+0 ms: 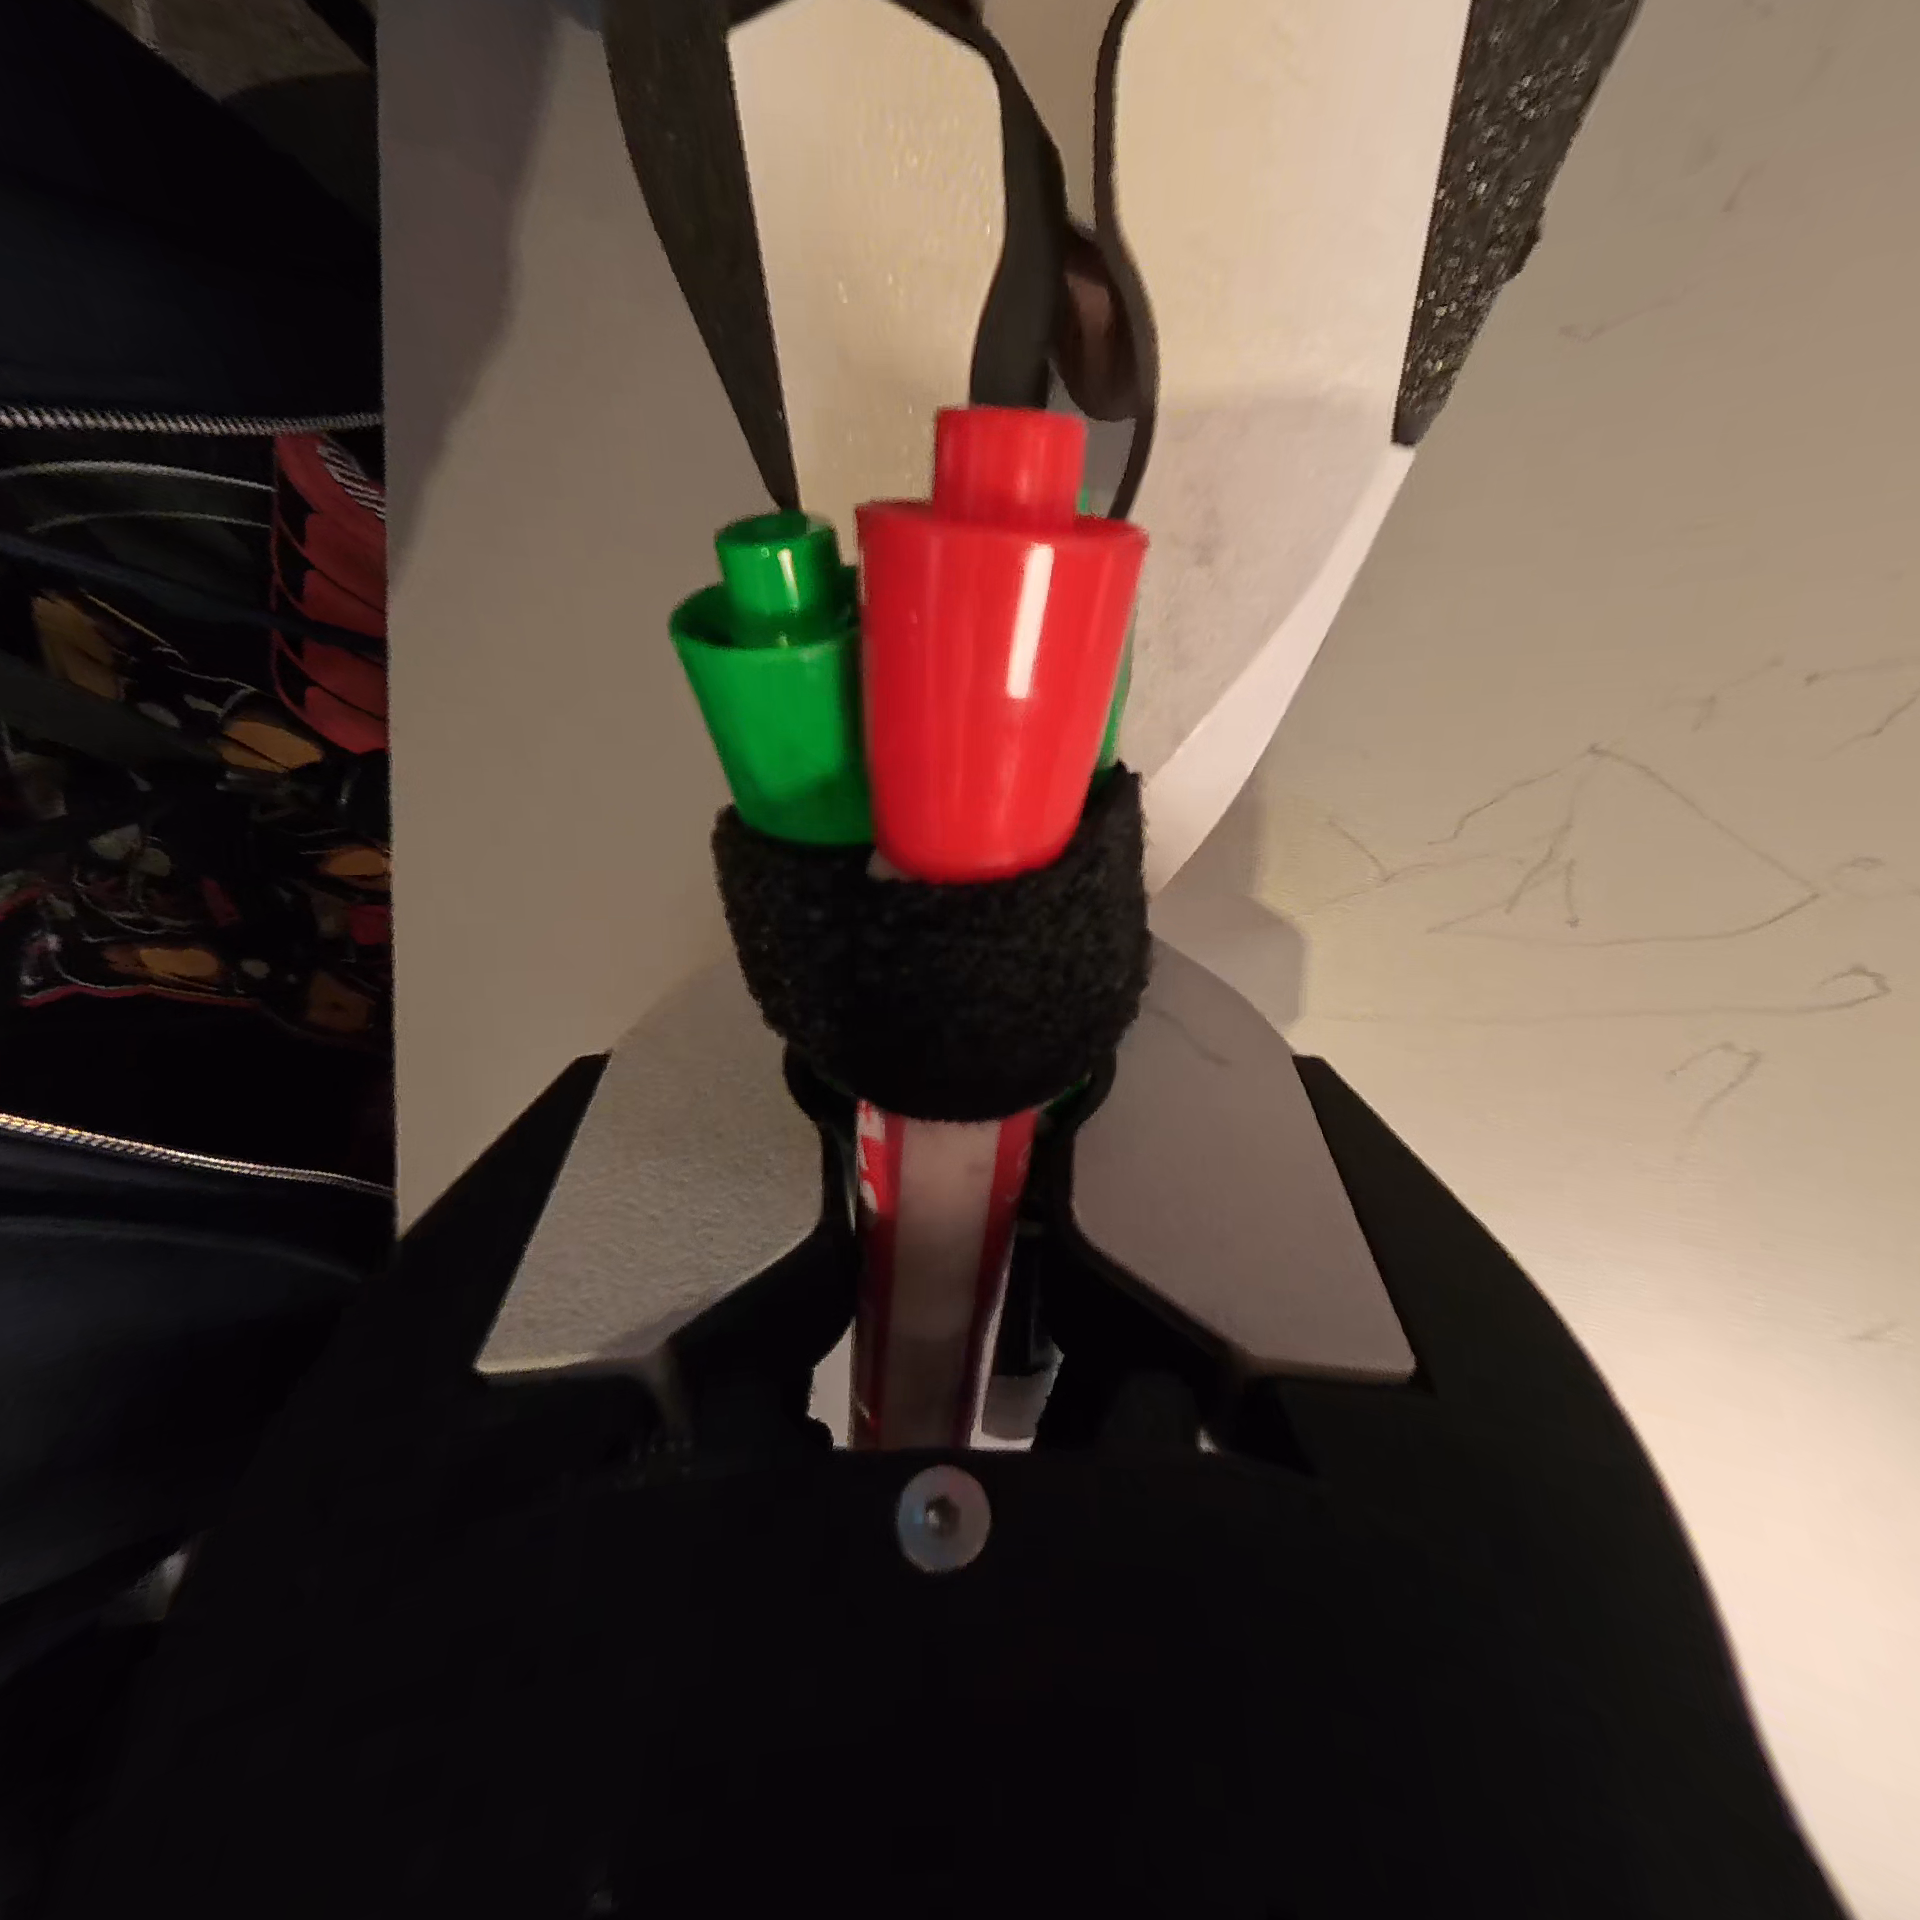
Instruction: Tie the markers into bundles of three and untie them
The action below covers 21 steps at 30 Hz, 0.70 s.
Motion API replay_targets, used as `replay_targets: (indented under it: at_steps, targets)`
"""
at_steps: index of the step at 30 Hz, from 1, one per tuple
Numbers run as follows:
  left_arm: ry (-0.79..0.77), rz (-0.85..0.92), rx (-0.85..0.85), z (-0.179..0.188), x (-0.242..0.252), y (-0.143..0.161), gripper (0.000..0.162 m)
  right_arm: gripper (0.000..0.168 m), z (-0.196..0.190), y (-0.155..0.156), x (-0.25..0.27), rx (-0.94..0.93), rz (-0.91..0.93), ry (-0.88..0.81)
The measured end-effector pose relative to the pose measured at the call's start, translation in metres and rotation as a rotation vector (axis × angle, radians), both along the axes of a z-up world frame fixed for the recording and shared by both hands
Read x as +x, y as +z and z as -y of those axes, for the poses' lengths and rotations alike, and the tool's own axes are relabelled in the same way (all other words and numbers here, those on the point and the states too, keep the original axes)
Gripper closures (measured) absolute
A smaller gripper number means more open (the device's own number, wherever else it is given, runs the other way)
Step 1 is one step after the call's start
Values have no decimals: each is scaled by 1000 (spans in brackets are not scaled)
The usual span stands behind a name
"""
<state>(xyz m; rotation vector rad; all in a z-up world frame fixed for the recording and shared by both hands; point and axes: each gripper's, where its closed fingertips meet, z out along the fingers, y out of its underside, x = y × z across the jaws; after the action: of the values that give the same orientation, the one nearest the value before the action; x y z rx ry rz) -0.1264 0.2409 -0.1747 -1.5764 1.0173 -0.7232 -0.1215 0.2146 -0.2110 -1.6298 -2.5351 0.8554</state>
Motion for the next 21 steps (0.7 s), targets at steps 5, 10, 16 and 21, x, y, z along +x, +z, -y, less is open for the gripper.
replay_targets:
  at_steps: [5, 10, 16, 21]
  targets:
    - [-11, 24, -47, 0, 0, 0, 159, 127, 2, 5, -4, -68, 22, -53]
    - [21, -16, -37, -4, -4, -4, 159, 127, -3, 1, -3, -44, 101, -59]
    - [79, 139, -84, -11, -12, 11, 159, 127, -10, 14, -6, -39, 242, -32]
    - [97, 396, -199, -13, -16, 27, 159, 126, -17, 34, -5, -14, 423, -12]
